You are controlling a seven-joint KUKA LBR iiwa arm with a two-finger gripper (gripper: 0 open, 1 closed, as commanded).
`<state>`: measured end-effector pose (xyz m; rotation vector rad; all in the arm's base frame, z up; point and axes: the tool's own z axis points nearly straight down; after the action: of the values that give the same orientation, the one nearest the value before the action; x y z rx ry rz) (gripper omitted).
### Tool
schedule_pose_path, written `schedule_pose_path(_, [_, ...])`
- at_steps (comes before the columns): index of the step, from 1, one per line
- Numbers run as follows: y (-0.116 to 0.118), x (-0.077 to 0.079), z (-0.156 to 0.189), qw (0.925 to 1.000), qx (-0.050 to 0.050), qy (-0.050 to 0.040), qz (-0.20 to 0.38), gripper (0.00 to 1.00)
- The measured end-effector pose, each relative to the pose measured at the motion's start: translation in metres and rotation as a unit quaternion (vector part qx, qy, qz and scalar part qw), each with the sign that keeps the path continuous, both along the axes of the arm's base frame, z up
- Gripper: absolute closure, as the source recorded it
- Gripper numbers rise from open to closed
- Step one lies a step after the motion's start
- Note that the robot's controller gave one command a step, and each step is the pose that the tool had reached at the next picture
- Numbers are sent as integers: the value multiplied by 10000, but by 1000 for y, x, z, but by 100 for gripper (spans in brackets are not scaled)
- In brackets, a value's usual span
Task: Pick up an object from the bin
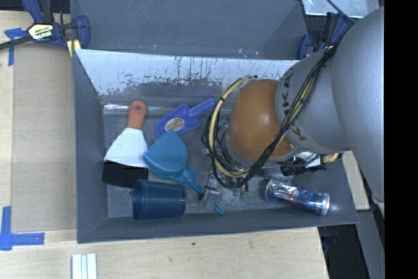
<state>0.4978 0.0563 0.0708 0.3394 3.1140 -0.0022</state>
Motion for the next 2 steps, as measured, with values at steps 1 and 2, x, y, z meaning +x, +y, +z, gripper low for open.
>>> schedule_pose_path(1, [28, -1, 0, 9934, -2, -25, 1149, 0])
schedule_pose_path(2, [24, -5, 0, 9958, 4, -30, 916, 0])
